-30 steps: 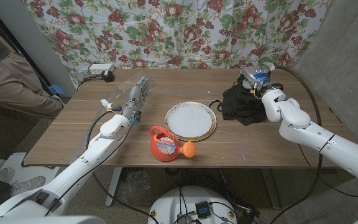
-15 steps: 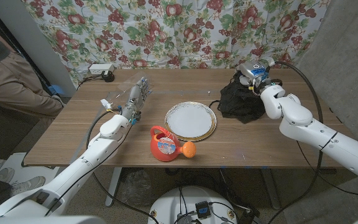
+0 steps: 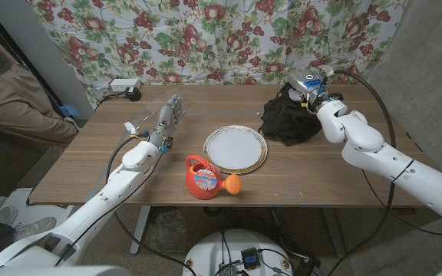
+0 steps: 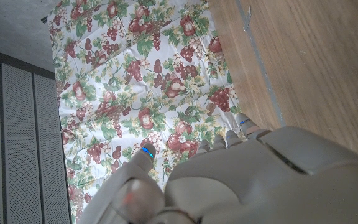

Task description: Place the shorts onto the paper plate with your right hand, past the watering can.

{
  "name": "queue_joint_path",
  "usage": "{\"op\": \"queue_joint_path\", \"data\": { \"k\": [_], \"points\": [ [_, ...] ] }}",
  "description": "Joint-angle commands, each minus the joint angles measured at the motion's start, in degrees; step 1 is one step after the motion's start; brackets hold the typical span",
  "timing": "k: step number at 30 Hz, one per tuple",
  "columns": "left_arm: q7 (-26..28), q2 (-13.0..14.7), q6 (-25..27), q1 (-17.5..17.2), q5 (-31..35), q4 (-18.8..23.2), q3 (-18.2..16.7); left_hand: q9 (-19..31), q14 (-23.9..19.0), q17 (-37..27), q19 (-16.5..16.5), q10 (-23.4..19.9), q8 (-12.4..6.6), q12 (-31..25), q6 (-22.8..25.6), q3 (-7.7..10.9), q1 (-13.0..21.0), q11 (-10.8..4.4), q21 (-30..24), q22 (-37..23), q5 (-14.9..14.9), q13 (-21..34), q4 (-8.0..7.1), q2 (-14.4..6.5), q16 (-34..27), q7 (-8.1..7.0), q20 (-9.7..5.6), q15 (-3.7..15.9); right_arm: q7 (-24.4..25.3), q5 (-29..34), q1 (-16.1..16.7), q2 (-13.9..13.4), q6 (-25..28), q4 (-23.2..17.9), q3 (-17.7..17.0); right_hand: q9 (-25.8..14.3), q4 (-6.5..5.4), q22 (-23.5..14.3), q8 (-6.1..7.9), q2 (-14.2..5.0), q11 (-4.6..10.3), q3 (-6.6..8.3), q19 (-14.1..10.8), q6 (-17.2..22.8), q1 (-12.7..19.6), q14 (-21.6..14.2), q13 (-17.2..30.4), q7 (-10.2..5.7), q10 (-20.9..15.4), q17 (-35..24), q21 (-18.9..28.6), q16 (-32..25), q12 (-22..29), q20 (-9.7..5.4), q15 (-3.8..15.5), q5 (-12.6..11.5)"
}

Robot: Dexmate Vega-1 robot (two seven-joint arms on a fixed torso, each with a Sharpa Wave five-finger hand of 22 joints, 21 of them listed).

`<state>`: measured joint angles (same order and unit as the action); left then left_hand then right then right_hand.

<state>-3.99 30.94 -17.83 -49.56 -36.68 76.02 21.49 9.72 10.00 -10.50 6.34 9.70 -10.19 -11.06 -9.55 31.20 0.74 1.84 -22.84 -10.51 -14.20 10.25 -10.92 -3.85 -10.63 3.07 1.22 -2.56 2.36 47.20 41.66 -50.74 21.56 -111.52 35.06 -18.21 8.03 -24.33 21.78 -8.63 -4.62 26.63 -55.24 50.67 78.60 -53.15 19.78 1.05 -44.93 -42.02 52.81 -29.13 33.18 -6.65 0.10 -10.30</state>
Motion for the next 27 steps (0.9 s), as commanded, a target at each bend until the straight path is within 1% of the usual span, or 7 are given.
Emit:
{"op": "queue_joint_path", "data": {
  "k": [1,7,8,10,14,20,27],
  "points": [
    [0.2,0.0,-0.3,-0.3,-0.2,-0.1,-0.3,0.3,3.5,-0.2,-0.2,3.2,-0.31,-0.4,-1.9,-0.15,-0.1,0.32,0.0,-0.3,-0.2,0.3,0.20,-6.3,-0.3,0.30,0.16,-0.03,-2.3,1.7,-1.8,1.2,-1.6,-0.3,0.7,0.0,-0.03,-0.3,0.25,-0.75,1.89,-0.36,3.5,0.7,1.7,-7.7,4.3,0.43,-2.6,-0.5,0.8,0.2,0.4,-6.13,12.27,-0.3],
    [0.1,0.1,-0.4,-0.5,-0.3,-0.1,-0.4,0.3,3.5,-0.2,-0.2,3.2,-0.30,-0.5,-1.9,-0.14,-0.1,0.40,0.1,-0.3,-0.2,0.3,0.19,-6.3,-0.3,0.32,0.16,-0.05,-3.4,2.5,-2.2,1.5,-1.9,-0.9,0.7,0.1,-0.04,-0.3,0.14,-0.75,1.87,-0.51,3.7,0.6,1.8,-7.6,4.4,0.36,-2.5,-0.8,1.2,0.3,0.3,-6.13,12.24,-0.4],
    [0.1,0.2,-0.4,-0.5,-0.3,0.0,-0.4,0.3,3.5,-0.2,-0.2,3.2,-0.30,-0.5,-1.9,-0.14,-0.1,0.38,0.1,-0.3,-0.3,0.3,0.19,-6.3,-0.3,0.32,0.19,-0.05,-3.6,2.7,-2.2,1.5,-2.0,-1.0,0.7,0.1,-0.05,-0.3,0.08,-0.75,1.90,-0.56,3.8,0.5,1.9,-7.6,4.4,0.58,-2.5,-0.9,1.3,0.3,0.2,-6.13,12.24,-0.4],
    [-0.1,0.1,-0.5,-0.5,-0.3,-0.1,-0.4,0.3,3.5,-0.2,-0.2,3.1,-0.30,-0.5,-1.9,-0.14,-0.1,0.38,0.1,-0.3,-0.3,0.3,0.19,-6.3,-0.3,0.35,0.21,-0.07,-3.9,2.9,-2.3,1.6,-2.2,-1.2,0.7,0.1,-0.05,-0.4,0.06,-0.76,1.68,-0.61,3.9,0.6,1.9,-7.6,4.4,0.61,-2.6,-1.0,1.5,0.4,0.2,-6.13,12.25,-0.4],
    [-0.2,0.2,-0.5,-0.7,-0.4,0.1,-0.4,0.3,3.5,-0.2,-0.2,3.1,-0.32,-0.5,-1.9,-0.14,0.0,0.37,0.1,-0.3,-0.3,0.3,0.19,-6.3,-0.3,0.37,0.22,-0.11,-4.2,3.3,-2.4,1.8,-2.5,-1.5,0.6,0.2,-0.06,-0.4,-0.01,-0.76,1.84,-0.70,4.0,0.5,2.0,-7.6,4.5,0.66,-2.5,-1.2,1.8,0.4,0.1,-6.13,12.24,-0.4],
    [0.1,0.3,-0.6,-0.9,-0.4,0.3,-0.6,0.3,3.4,-0.2,-0.2,3.1,-0.31,-0.5,-1.9,-0.14,0.0,0.41,0.1,-0.4,-0.3,0.3,0.19,-6.3,-0.4,0.41,0.22,-0.13,-4.9,4.0,-2.2,1.9,-3.0,-2.8,0.5,0.2,-0.07,-0.5,0.05,-0.76,1.45,-0.84,4.2,0.9,2.1,-7.6,4.5,0.82,-2.8,-1.6,2.3,0.5,0.1,-6.12,12.26,-0.4],
    [-0.3,0.5,-0.8,-1.2,-0.7,0.4,-0.7,0.3,3.4,-0.2,-0.2,3.1,-0.32,-0.5,-1.8,-0.14,0.0,0.41,0.2,-0.4,-0.3,0.3,0.19,-6.3,-0.4,0.35,0.14,-0.06,-5.4,5.1,-2.3,2.5,-3.6,-3.5,0.5,0.3,-0.13,-0.5,0.10,-0.78,1.43,-1.00,4.4,1.3,2.2,-7.6,4.6,1.10,-3.1,-1.9,2.8,0.5,0.1,-6.12,12.14,-0.4]
  ]
}}
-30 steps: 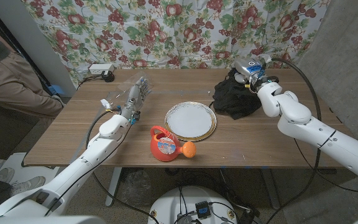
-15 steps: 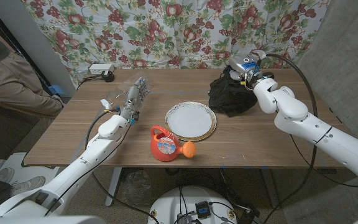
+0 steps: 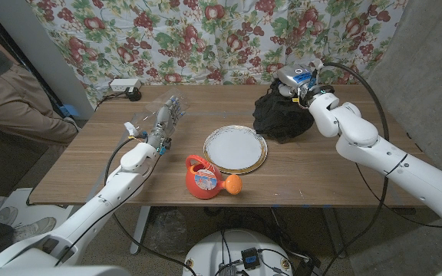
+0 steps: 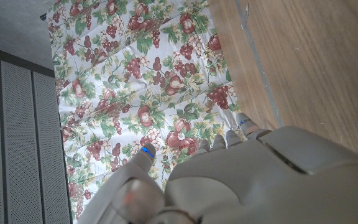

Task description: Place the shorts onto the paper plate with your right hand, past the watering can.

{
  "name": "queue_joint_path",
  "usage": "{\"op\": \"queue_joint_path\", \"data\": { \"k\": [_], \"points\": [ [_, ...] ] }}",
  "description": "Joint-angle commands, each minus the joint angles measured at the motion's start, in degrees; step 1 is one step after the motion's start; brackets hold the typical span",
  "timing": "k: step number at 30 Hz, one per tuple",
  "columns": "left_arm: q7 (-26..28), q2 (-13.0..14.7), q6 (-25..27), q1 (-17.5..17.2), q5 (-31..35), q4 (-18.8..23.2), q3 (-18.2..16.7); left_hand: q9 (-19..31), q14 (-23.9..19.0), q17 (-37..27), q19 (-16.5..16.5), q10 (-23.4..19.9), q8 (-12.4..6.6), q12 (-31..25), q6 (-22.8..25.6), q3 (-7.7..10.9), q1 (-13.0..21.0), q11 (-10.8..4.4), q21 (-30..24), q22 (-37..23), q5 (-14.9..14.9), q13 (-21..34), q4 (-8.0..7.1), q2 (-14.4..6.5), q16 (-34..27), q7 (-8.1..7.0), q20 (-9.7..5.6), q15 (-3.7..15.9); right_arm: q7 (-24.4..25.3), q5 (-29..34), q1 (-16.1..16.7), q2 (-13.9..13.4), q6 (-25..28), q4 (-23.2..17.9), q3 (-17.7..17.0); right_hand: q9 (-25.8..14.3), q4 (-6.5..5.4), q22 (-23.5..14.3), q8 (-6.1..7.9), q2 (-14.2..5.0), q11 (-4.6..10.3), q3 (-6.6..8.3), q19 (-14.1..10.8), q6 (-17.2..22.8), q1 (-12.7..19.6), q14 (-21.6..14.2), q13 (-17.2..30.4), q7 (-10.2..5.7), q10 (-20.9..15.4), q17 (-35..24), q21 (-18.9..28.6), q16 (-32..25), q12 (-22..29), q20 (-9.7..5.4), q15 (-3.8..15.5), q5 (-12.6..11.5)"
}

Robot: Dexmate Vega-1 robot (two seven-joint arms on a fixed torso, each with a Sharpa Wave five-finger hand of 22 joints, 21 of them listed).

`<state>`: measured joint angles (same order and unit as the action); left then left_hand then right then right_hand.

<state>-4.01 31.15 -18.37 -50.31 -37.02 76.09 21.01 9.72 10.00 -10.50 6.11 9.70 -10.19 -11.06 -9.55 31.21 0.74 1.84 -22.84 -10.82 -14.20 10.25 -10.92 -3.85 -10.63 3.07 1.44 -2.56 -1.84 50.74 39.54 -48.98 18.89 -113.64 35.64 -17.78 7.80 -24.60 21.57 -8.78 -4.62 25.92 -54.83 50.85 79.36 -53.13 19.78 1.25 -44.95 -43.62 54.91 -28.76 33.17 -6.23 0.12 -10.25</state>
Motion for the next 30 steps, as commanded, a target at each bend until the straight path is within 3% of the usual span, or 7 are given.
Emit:
{"op": "queue_joint_path", "data": {
  "k": [1,30],
  "points": [
    [-0.3,0.2,-0.2,-0.4,-0.3,0.3,-0.2,0.3,3.4,-0.2,0.0,3.1,-0.32,-0.5,-1.8,-0.14,0.0,0.42,0.2,-0.1,-0.3,0.3,0.19,-6.3,-0.4,0.33,-0.09,-0.08,-1.3,1.7,-0.2,0.9,-1.0,-1.4,-0.1,-0.1,0.09,-0.2,0.37,-0.64,1.40,-0.32,4.0,1.3,1.5,-7.7,4.6,0.86,-3.2,-0.4,0.8,0.1,0.1,-6.54,12.13,-0.5],
    [-0.7,0.1,-0.6,0.0,-0.7,-0.9,-0.6,0.3,3.4,-0.2,-0.1,2.8,-0.35,-0.5,-1.6,-0.11,0.0,0.49,0.3,-0.1,-0.3,0.3,0.19,-6.3,-0.4,0.52,0.03,-0.06,-3.9,4.1,-2.1,3.5,-5.0,-2.2,1.1,0.3,0.05,-0.2,-0.69,-0.75,0.81,-0.70,5.2,0.0,2.1,-6.9,4.8,1.86,-2.2,-1.8,2.9,0.8,-1.0,-6.56,12.02,-0.6]
  ]
}}
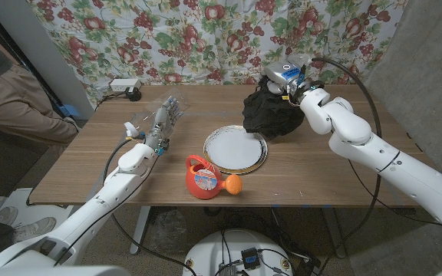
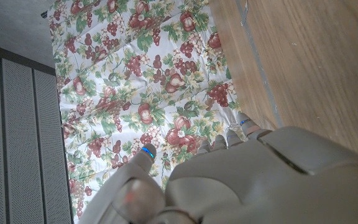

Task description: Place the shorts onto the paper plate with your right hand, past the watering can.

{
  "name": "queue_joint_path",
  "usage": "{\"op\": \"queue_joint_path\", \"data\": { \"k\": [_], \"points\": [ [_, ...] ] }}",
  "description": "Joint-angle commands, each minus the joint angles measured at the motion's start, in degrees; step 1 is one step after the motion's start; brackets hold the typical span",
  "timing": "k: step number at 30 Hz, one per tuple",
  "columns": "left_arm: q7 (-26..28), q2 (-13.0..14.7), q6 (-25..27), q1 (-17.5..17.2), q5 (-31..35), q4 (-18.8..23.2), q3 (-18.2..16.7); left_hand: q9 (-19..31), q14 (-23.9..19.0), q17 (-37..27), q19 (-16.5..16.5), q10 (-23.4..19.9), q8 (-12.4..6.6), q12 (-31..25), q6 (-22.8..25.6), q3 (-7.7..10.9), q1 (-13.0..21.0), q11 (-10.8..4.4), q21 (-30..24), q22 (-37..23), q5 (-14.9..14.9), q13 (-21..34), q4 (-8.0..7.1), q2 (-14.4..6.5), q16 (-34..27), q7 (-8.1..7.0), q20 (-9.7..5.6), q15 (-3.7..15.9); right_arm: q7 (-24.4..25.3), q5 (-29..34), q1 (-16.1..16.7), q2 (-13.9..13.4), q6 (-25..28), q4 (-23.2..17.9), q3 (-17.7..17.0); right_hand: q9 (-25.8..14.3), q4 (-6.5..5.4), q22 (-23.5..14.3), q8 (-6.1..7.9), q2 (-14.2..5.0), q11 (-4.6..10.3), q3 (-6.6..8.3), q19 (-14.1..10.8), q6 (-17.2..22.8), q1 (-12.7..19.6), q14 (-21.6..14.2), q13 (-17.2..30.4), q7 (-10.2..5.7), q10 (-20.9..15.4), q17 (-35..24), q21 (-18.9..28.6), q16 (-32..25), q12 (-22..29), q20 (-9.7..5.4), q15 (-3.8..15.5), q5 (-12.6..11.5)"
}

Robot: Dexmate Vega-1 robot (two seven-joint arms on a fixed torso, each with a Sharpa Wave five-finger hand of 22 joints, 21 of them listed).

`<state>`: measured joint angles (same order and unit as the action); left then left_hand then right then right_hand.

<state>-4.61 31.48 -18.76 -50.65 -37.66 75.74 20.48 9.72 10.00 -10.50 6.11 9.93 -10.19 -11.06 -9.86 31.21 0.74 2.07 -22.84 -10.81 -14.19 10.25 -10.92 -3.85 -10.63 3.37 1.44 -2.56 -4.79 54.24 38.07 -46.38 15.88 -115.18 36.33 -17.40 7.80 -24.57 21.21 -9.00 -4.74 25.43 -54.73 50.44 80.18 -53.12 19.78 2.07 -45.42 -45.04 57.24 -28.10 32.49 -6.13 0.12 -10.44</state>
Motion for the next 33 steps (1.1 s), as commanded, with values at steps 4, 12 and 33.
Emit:
{"op": "queue_joint_path", "data": {
  "k": [4,12,33],
  "points": [
    [-0.3,-0.3,-0.3,0.4,-0.1,-0.8,0.0,0.3,3.4,-0.2,-0.2,2.6,-0.38,-0.5,-1.3,-0.10,0.0,0.21,0.4,-0.1,-0.3,0.3,0.19,-6.4,-0.4,0.22,0.08,-0.09,-0.9,0.9,-0.5,0.9,-2.8,-1.2,0.5,0.0,0.05,-0.2,-0.52,-0.54,0.89,-0.22,5.3,0.1,1.4,-6.8,4.9,1.43,-1.6,-0.6,0.8,0.3,-0.4,-6.67,12.01,-0.4],
    [-0.7,-0.5,-0.4,0.9,-0.2,-1.4,0.1,0.4,3.2,-0.2,-0.2,2.4,-0.44,-0.6,-1.0,-0.08,0.0,0.21,0.4,-0.1,-0.3,0.3,0.20,-6.4,-0.4,0.27,0.05,0.01,-1.5,1.1,-0.6,1.3,-4.5,-2.0,0.6,0.1,0.00,-0.1,-0.83,-0.62,0.62,-0.25,5.7,-0.3,1.6,-6.5,4.9,1.87,-1.3,-0.9,1.2,0.4,-0.7,-6.68,11.93,-0.4],
    [-1.2,-1.0,-0.7,1.5,-0.4,-2.9,0.1,0.3,3.2,-0.2,-0.4,2.3,-0.40,-0.6,-0.9,0.05,0.1,-0.05,0.5,-0.1,-0.4,0.3,0.24,-6.4,-0.4,0.14,-0.07,0.12,-2.6,2.5,-1.4,3.3,-8.1,-2.9,1.6,0.4,-0.33,0.1,-1.50,-0.79,-0.94,-0.39,6.5,-0.4,1.7,-5.7,5.1,4.09,-1.4,-1.8,2.3,0.7,-1.2,-6.68,11.47,-0.3]
  ]
}}
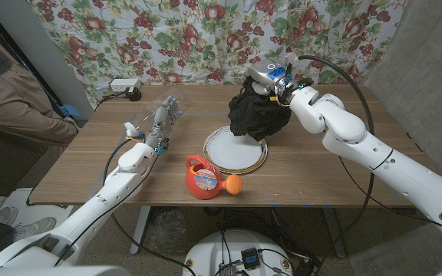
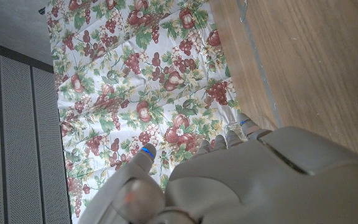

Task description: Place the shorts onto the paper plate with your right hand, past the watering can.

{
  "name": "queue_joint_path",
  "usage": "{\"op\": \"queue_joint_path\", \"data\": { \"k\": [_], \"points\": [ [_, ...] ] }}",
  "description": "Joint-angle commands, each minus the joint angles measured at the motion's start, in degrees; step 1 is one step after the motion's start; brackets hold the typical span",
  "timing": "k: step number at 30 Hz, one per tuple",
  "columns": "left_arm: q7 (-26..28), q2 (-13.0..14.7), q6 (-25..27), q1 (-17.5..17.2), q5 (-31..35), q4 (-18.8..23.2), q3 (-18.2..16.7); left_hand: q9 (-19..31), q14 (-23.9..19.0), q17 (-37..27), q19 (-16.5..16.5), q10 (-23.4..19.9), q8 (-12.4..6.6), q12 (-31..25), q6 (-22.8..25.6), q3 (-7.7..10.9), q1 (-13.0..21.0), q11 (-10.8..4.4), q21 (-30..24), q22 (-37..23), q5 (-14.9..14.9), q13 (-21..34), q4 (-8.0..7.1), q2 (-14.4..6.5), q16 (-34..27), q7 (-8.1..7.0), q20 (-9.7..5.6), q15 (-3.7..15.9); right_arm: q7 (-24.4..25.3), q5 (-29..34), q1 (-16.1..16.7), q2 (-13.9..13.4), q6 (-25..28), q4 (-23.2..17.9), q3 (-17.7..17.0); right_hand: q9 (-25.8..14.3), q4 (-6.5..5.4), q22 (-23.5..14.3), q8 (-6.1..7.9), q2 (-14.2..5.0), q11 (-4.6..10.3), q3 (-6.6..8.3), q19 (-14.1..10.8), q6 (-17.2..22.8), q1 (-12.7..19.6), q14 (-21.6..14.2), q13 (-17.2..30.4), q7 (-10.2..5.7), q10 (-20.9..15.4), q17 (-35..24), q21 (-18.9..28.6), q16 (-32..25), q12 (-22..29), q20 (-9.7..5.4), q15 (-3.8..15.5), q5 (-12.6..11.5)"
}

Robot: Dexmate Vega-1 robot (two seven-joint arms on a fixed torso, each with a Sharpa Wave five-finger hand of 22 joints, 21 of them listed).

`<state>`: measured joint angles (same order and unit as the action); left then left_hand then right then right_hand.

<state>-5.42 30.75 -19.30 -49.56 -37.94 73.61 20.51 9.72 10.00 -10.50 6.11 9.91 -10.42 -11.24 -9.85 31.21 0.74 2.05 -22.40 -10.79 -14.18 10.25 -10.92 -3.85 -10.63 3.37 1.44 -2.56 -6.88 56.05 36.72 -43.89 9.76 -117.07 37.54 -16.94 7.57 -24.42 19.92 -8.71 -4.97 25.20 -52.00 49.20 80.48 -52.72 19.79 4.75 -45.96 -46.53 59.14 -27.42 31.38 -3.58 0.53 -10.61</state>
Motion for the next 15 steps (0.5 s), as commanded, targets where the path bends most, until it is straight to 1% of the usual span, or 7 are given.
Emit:
{"op": "queue_joint_path", "data": {
  "k": [1,4,5,6,9,11,15],
  "points": [
    [-0.4,-0.3,-0.1,0.4,-0.2,-0.7,0.0,0.3,3.2,-0.2,-0.4,2.3,-0.18,-0.4,-0.9,0.05,0.1,-0.03,0.0,-0.1,-0.4,0.3,0.24,-6.4,-0.4,0.13,-0.06,0.12,-0.5,0.9,0.0,0.7,-2.1,-1.3,0.4,0.0,-0.12,0.0,-0.29,-1.10,-1.07,-0.16,3.9,0.8,1.4,-6.0,5.1,1.63,-1.0,-0.4,0.5,0.0,-0.1,-9.22,11.02,-0.2],
    [-0.4,-0.2,-0.1,0.4,-0.1,-0.6,0.1,0.3,3.2,-0.2,-0.4,2.3,-0.18,-0.4,-0.9,0.07,0.1,-0.15,0.1,-0.1,-0.4,0.3,0.25,-6.4,-0.4,0.10,-0.05,0.20,-0.5,0.8,0.2,0.8,-2.7,-1.6,0.3,0.0,-0.18,0.1,-0.40,-1.13,-1.41,-0.17,4.0,0.8,1.4,-5.8,5.0,1.97,-0.9,-0.6,0.7,0.1,-0.2,-9.24,10.89,-0.2],
    [-0.5,-0.2,-0.1,0.4,-0.2,-0.6,0.1,0.3,3.2,-0.2,-0.4,2.3,-0.17,-0.4,-0.9,0.08,0.1,0.02,0.1,-0.1,-0.4,0.3,0.25,-6.4,-0.4,0.09,-0.03,0.27,-0.3,1.0,0.3,0.8,-2.8,-1.7,0.3,0.0,-0.19,0.1,-0.47,-1.13,-1.60,-0.17,4.1,0.7,1.4,-5.7,5.1,1.94,-0.8,-0.7,0.7,0.1,-0.3,-9.24,10.86,-0.2],
    [-0.5,-0.2,-0.1,0.3,-0.1,-0.6,0.1,0.3,3.2,-0.2,-0.4,2.3,-0.17,-0.4,-0.9,0.08,0.1,0.04,0.1,-0.1,-0.4,0.3,0.25,-6.4,-0.4,0.10,-0.01,0.27,-0.4,0.9,0.4,0.9,-3.0,-1.8,0.3,0.1,-0.22,0.2,-0.62,-1.16,-1.83,-0.17,4.2,0.6,1.5,-5.5,5.1,2.34,-0.4,-0.8,0.8,0.1,-0.5,-9.25,10.75,-0.2],
    [-0.4,-0.2,-0.1,0.2,-0.2,-0.5,0.0,0.3,3.2,-0.2,-0.4,2.3,-0.20,-0.4,-0.8,0.10,0.2,0.00,0.1,-0.1,-0.4,0.3,0.26,-6.4,-0.4,0.02,-0.03,0.20,-0.3,1.1,0.7,0.9,-3.5,-2.1,0.3,0.1,-0.18,0.3,-0.93,-1.21,-2.28,-0.10,4.4,0.2,1.6,-5.2,5.1,2.59,0.0,-1.0,1.0,0.1,-0.8,-9.28,10.79,-0.2],
    [-0.2,-0.1,-0.2,0.1,-0.1,-0.3,0.0,0.3,3.2,-0.2,-0.4,2.3,-0.21,-0.4,-0.8,0.12,0.2,-0.03,0.1,-0.1,-0.4,0.3,0.26,-6.4,-0.4,0.02,-0.04,0.21,-0.3,1.0,0.9,1.0,-3.8,-2.3,0.2,0.2,-0.14,0.3,-1.02,-1.24,-2.33,-0.05,4.5,0.2,1.7,-5.1,5.1,2.74,0.0,-1.1,1.0,0.2,-0.9,-9.29,10.81,-0.2],
    [-0.2,0.0,0.0,-0.2,-0.2,0.0,0.0,0.3,3.2,-0.2,-0.4,2.3,-0.19,-0.4,-0.8,0.15,0.2,0.03,0.2,-0.1,-0.5,0.3,0.28,-6.4,-0.4,0.02,-0.01,0.19,-0.6,1.1,1.2,1.0,-4.5,-2.8,0.3,0.2,-0.19,0.5,-1.14,-1.27,-2.94,-0.04,4.7,0.3,1.8,-4.8,5.2,3.32,0.0,-1.3,1.2,0.2,-1.0,-9.25,10.77,-0.1]
  ]
}}
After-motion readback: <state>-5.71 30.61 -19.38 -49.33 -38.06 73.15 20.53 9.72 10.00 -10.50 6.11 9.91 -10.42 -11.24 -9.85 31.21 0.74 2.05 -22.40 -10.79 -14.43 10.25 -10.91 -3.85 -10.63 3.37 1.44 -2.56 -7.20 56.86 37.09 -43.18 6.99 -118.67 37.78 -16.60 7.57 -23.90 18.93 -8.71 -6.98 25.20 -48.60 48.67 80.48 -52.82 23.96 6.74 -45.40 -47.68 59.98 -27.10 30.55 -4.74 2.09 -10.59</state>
